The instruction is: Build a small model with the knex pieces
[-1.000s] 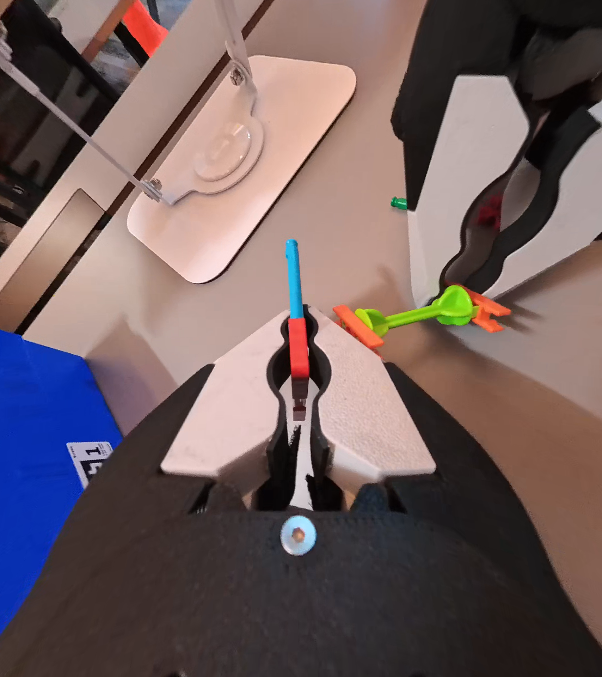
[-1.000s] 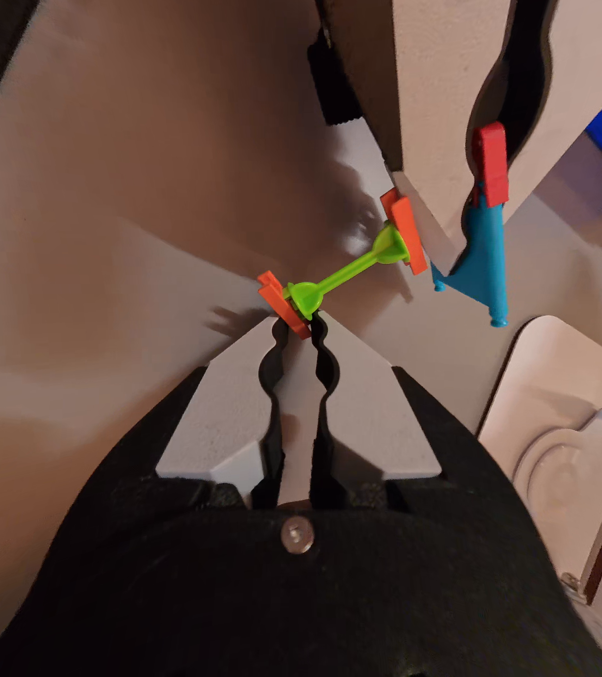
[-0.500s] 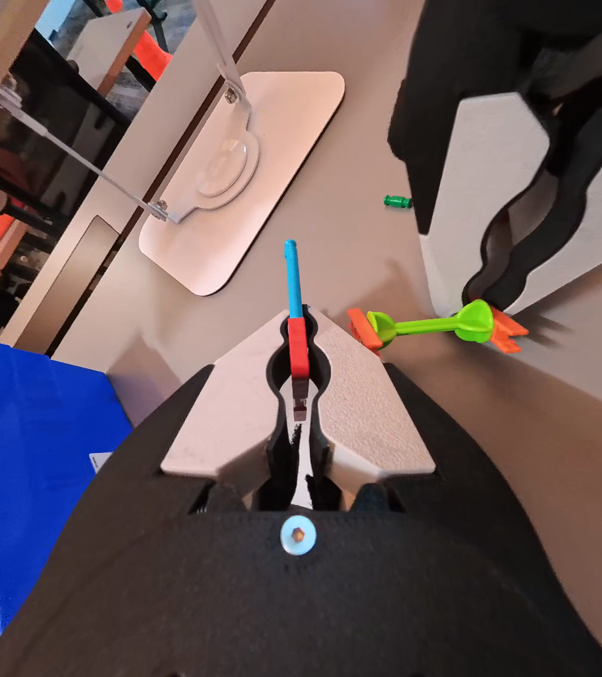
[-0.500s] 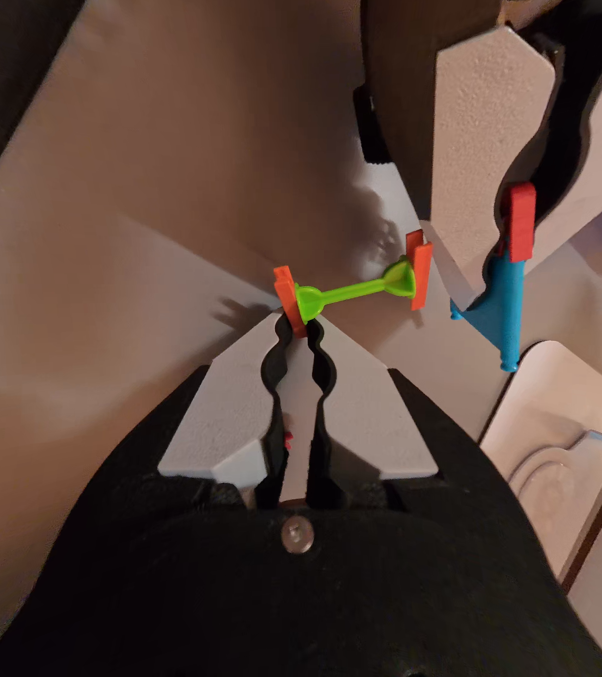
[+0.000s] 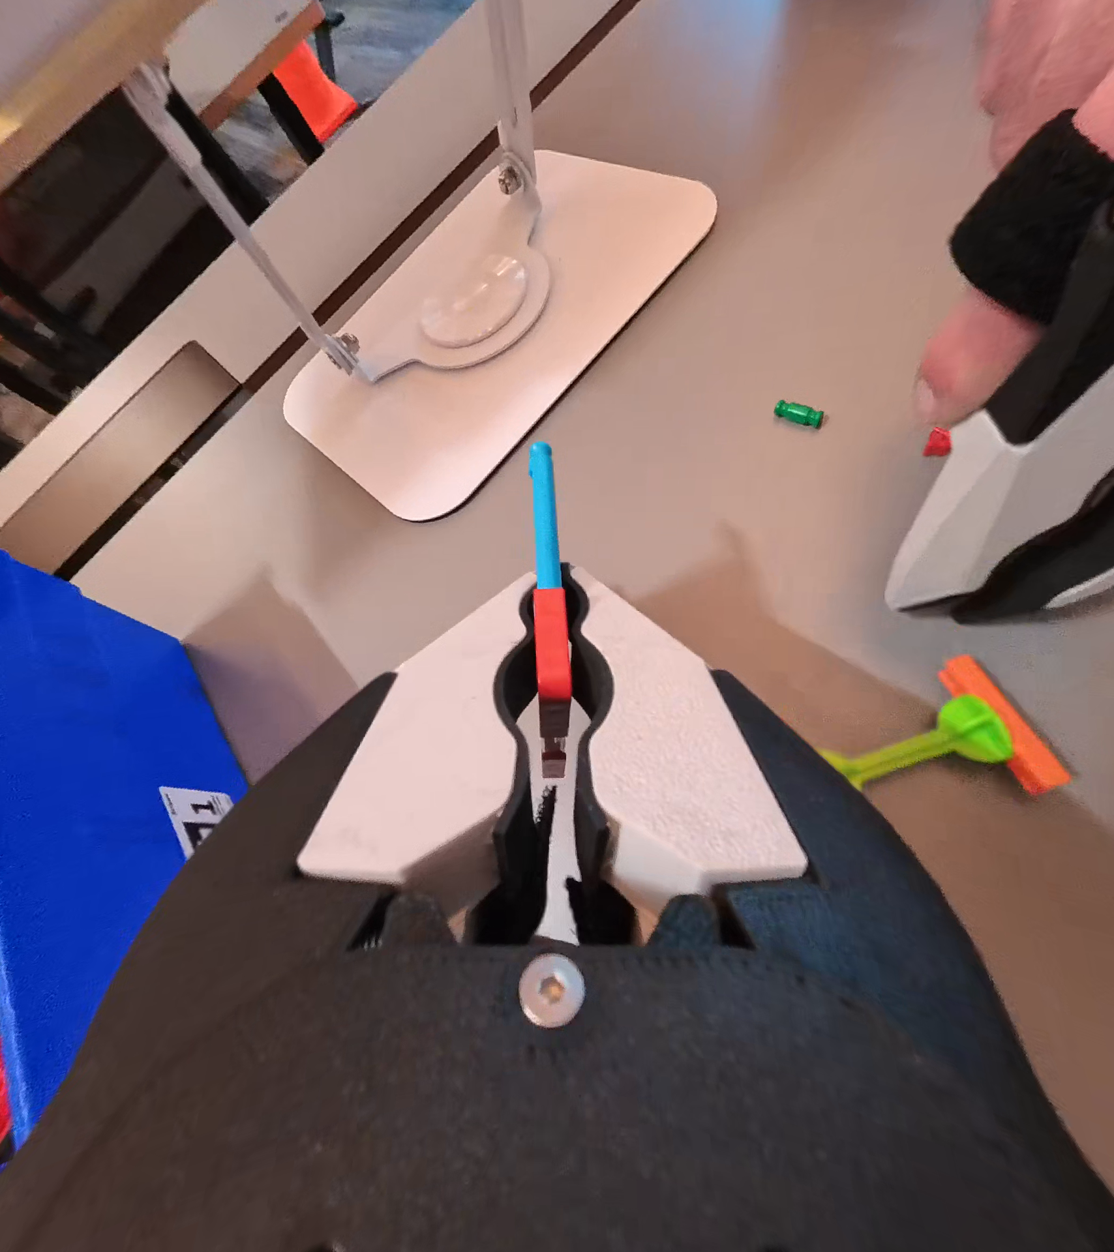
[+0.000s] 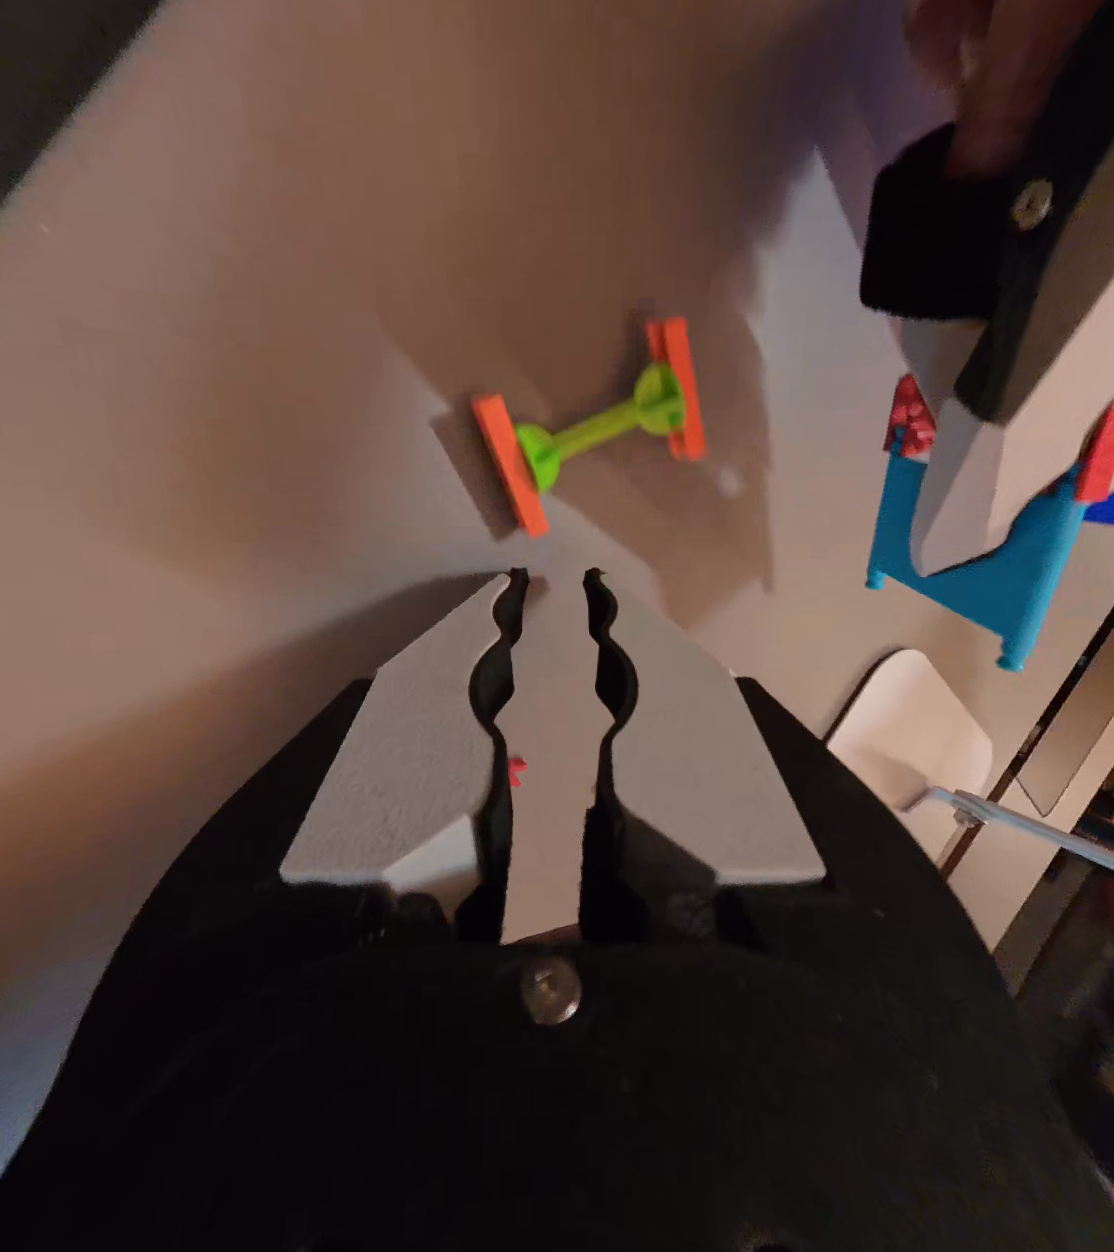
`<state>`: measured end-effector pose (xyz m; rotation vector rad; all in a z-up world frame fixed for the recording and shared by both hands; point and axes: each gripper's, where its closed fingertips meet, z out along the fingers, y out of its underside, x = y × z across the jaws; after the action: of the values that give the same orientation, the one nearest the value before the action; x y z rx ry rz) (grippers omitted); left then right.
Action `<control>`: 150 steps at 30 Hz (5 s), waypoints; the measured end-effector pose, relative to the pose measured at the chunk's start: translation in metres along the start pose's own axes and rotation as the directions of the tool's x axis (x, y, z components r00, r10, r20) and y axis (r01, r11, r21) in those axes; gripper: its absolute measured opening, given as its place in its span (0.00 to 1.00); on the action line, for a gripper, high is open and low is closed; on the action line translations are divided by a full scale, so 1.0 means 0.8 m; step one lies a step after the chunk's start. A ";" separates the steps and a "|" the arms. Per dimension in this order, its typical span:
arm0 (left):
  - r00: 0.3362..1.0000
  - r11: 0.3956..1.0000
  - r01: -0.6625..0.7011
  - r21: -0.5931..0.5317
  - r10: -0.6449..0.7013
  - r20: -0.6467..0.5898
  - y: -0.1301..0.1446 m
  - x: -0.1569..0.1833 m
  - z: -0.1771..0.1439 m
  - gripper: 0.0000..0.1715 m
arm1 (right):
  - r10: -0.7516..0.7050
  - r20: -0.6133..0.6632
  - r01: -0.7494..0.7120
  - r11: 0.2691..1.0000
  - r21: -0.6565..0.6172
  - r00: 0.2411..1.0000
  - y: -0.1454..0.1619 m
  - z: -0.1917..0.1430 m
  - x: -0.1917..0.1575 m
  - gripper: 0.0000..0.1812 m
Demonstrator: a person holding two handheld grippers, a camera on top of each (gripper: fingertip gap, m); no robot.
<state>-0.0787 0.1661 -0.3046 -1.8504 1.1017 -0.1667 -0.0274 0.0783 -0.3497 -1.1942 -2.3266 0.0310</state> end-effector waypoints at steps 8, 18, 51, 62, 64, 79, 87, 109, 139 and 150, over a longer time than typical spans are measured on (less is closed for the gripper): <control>0.953 0.966 0.228 0.122 -0.195 -0.233 -0.028 0.017 -0.021 0.00 | 0.330 -0.039 -0.316 0.926 0.205 0.943 0.004 -0.037 0.058 0.15; 0.960 0.969 0.213 0.127 -0.183 -0.213 -0.033 0.014 -0.032 0.00 | 0.267 0.126 -0.291 0.922 0.254 0.956 -0.044 -0.023 0.015 0.14; 0.944 0.935 0.315 0.161 -0.291 -0.158 -0.034 -0.008 -0.022 0.00 | 0.634 0.159 -0.652 0.747 0.128 0.757 -0.010 0.006 0.042 0.29; 0.913 0.937 0.347 0.036 -0.329 -0.243 -0.018 0.008 -0.029 0.00 | 0.558 0.051 -0.549 0.790 0.272 0.828 0.001 -0.002 0.074 0.37; 0.906 0.934 0.357 0.021 -0.341 -0.251 -0.016 0.011 -0.029 0.00 | 0.515 0.019 -0.505 0.831 0.235 0.857 -0.004 0.009 0.066 0.41; 0.857 0.923 0.383 -0.044 -0.373 -0.354 -0.007 0.032 -0.024 0.00 | 0.382 0.093 -0.393 0.896 0.208 0.919 0.014 0.016 0.038 0.29; 0.816 0.915 0.395 -0.081 -0.390 -0.426 -0.005 0.049 -0.024 0.00 | 0.322 0.122 -0.342 0.911 0.231 0.939 0.022 0.003 0.030 0.29; 0.859 0.909 0.363 -0.204 -0.411 -0.305 0.039 0.042 0.002 0.06 | 0.205 -0.088 -0.189 0.968 0.167 0.975 0.045 0.002 0.053 0.30; 0.762 0.896 0.403 -0.186 -0.442 -0.474 0.013 0.054 -0.025 0.00 | -0.274 -0.695 0.343 0.939 -0.042 0.665 0.019 -0.010 0.099 0.29; 0.696 0.875 0.444 -0.191 -0.471 -0.542 0.008 0.066 -0.022 0.00 | -0.321 -0.746 0.388 0.917 -0.092 0.583 0.024 -0.017 0.090 0.29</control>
<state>-0.0608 0.1145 -0.3169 -2.1549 0.9980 -1.0713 -0.0410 0.1423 -0.3112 -0.4969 -1.7217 -0.4355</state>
